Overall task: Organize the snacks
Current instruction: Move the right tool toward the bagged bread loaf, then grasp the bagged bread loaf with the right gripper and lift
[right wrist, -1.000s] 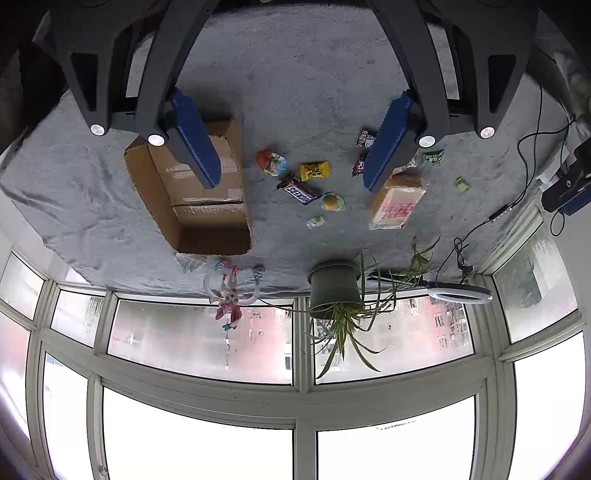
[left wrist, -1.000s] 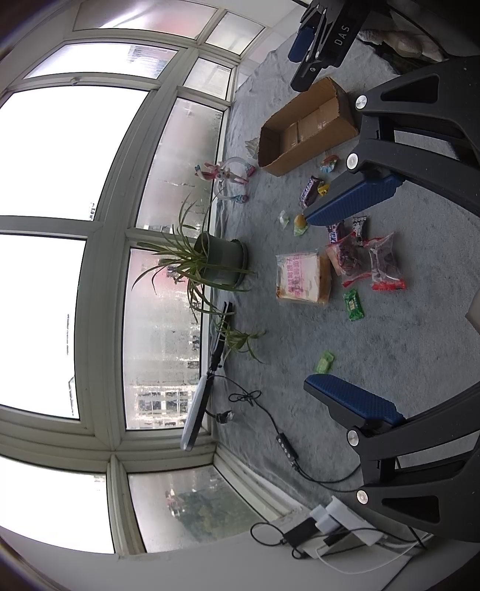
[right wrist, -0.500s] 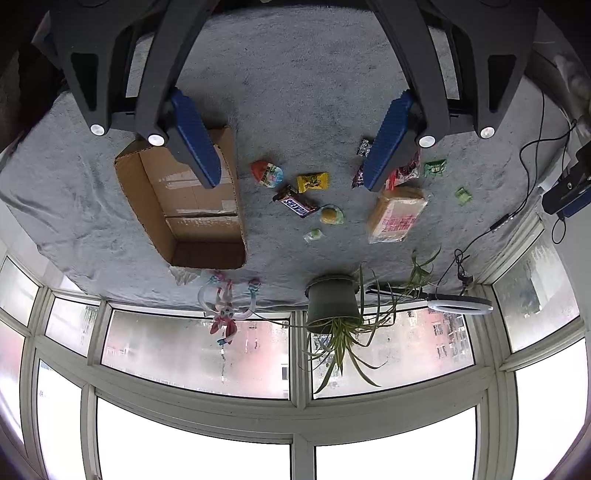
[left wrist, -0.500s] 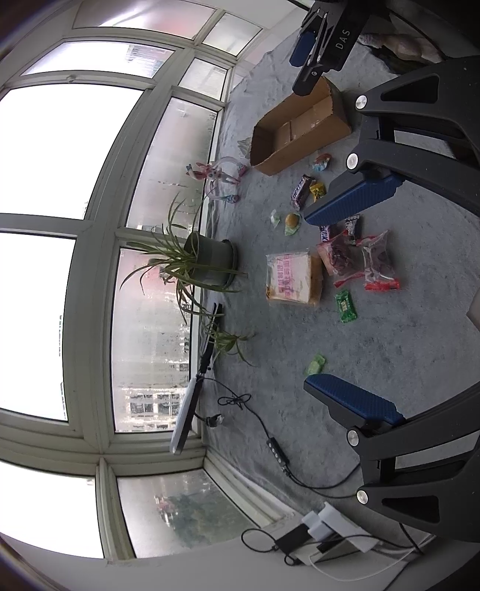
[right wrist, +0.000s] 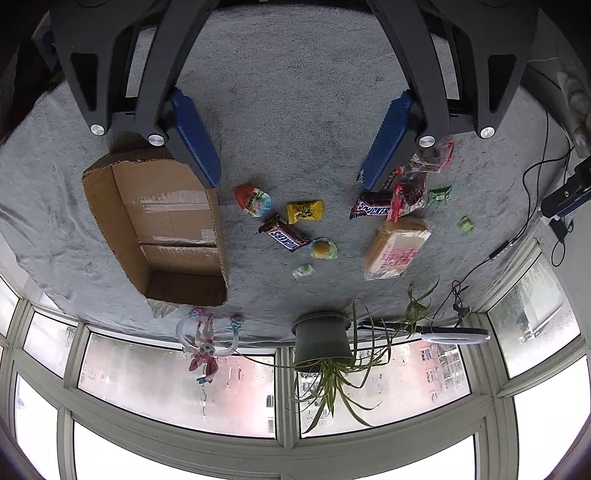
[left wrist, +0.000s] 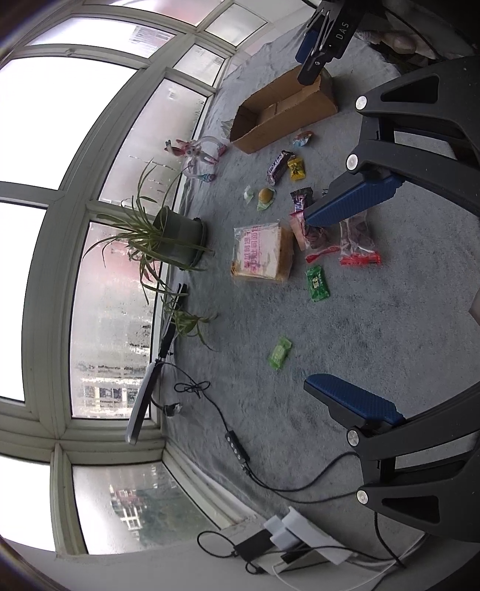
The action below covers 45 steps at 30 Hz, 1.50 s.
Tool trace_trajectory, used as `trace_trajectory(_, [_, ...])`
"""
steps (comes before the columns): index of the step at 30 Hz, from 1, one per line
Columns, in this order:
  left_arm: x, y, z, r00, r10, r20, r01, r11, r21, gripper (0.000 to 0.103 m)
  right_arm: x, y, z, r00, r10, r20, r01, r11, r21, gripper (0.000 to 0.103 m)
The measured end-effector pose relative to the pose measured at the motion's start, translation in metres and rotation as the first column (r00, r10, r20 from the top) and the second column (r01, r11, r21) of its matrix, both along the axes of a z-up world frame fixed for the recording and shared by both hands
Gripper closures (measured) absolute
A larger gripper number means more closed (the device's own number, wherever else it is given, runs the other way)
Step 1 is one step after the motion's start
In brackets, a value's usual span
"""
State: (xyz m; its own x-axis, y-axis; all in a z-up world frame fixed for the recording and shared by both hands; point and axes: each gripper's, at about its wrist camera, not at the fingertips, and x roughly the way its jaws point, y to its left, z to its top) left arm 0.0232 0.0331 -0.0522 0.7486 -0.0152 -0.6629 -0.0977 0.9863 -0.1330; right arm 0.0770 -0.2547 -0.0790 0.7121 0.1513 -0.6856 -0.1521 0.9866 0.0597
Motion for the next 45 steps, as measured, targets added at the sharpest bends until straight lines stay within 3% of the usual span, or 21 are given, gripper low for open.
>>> trace_trajectory(10, [0.018,-0.011,-0.031,0.994,-0.075,-0.078,0.067,0.993,-0.102,0.029,0.028,0.011,-0.031,0.982,0.146,-0.12,-0.134,0.986,0.104,0.021])
trace_trajectory(14, [0.025,-0.016,-0.041,0.986,-0.114,-0.119,0.102,0.99,-0.103,0.029,0.042,0.016,-0.041,0.968,0.191,-0.16,-0.171,0.977,0.129,0.031])
trace_trajectory(25, [0.044,-0.035,-0.065,0.962,-0.2,-0.184,0.172,0.972,-0.158,0.03,0.081,0.038,-0.059,0.921,0.32,-0.223,-0.296,0.946,0.133,0.043])
trace_trajectory(34, [0.094,-0.013,-0.067,0.971,-0.165,-0.173,0.118,0.96,-0.253,0.031,0.135,0.056,-0.063,0.892,0.362,-0.271,-0.286,0.916,0.283,0.043])
trace_trajectory(37, [0.117,-0.006,-0.071,0.972,-0.169,-0.166,0.115,0.95,-0.291,0.032,0.153,0.065,-0.065,0.887,0.365,-0.285,-0.269,0.907,0.324,0.043])
trace_trajectory(42, [0.153,0.004,-0.084,0.96,-0.206,-0.191,0.116,0.91,-0.397,0.033,0.18,0.08,-0.071,0.878,0.36,-0.314,-0.221,0.889,0.402,0.043])
trace_trajectory(45, [0.173,0.007,-0.095,0.952,-0.216,-0.217,0.11,0.903,-0.414,0.039,0.194,0.09,-0.084,0.866,0.361,-0.346,-0.19,0.878,0.439,0.043])
